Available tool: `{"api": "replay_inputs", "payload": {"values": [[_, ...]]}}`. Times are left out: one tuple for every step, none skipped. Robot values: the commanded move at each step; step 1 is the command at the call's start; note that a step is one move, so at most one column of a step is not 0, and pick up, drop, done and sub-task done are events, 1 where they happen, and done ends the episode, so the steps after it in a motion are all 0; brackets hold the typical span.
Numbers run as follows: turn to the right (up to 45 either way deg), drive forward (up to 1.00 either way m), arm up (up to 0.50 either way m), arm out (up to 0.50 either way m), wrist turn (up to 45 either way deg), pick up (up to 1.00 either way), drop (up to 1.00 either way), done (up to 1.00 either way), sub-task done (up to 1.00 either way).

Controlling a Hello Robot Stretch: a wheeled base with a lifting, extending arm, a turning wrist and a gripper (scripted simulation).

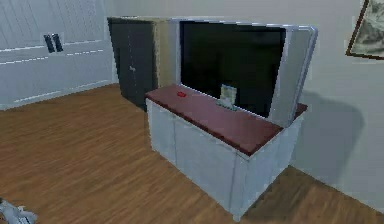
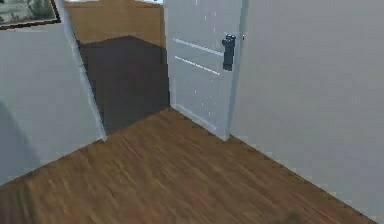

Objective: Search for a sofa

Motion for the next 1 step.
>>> {"api": "replay_inputs", "payload": {"values": [[0.0,0.45,0.00,0.00,0.0,0.00,0.00,0.00,0.00]]}}
